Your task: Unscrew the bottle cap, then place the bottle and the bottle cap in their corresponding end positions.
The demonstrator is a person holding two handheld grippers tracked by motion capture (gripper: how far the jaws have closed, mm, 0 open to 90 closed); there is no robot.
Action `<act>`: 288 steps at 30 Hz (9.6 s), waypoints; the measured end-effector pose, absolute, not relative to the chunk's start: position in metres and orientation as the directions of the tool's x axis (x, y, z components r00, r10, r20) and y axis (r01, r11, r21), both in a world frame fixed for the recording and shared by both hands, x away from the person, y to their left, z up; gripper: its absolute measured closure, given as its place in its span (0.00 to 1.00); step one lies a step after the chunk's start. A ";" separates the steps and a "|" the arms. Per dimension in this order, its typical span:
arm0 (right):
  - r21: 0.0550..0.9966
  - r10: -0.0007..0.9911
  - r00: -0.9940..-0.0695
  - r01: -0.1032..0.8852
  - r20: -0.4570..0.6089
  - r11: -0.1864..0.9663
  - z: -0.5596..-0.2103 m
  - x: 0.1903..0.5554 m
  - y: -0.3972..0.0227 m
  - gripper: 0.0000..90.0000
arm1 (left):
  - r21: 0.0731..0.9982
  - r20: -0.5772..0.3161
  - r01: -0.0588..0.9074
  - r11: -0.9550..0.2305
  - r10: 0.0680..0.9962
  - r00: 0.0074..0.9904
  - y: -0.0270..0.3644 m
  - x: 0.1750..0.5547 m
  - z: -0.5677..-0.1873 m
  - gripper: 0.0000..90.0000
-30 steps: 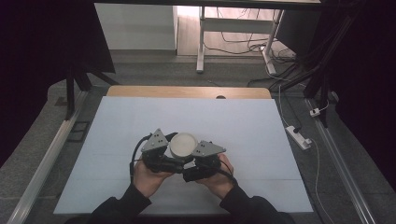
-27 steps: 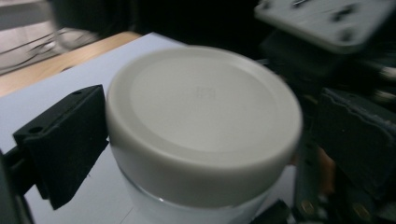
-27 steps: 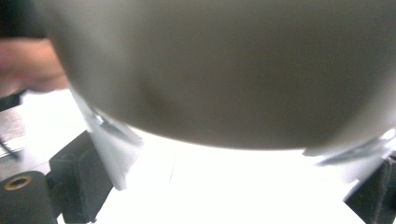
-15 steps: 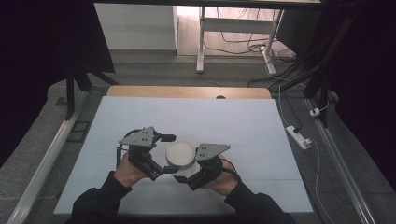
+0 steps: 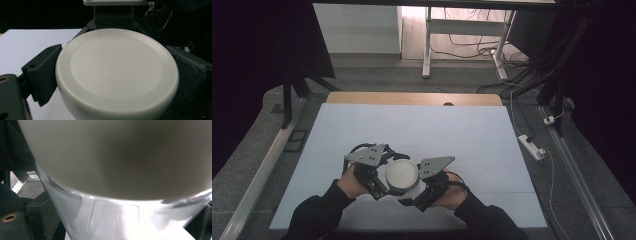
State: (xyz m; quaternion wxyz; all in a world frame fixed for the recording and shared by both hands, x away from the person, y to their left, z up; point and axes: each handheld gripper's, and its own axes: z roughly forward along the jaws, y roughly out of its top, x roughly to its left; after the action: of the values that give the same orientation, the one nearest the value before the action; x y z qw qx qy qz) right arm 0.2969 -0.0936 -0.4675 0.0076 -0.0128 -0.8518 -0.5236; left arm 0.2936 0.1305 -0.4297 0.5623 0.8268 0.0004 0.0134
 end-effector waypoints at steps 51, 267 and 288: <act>0.890 0.186 -0.983 0.094 0.010 0.447 -0.470 0.299 -0.093 0.08 | 0.902 -0.019 0.106 -0.418 0.207 0.978 0.126 0.295 -0.420 0.00; 0.880 0.557 -0.828 0.309 0.062 0.361 -0.490 0.387 -0.119 0.00 | 0.824 -0.142 0.360 -0.438 0.455 0.879 0.151 0.305 -0.500 0.00; 0.890 0.567 -0.817 0.334 0.108 0.311 -0.469 0.344 -0.158 0.00 | 0.841 -0.148 0.396 -0.368 0.548 0.823 0.201 0.274 -0.489 0.00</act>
State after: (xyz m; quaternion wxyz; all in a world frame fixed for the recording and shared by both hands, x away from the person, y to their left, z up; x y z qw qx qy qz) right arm 0.3436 -0.1581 -0.4694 -0.1131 -0.2809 -0.8018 -0.5152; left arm 0.2736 0.2007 -0.4893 0.4836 0.8233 0.2866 0.0783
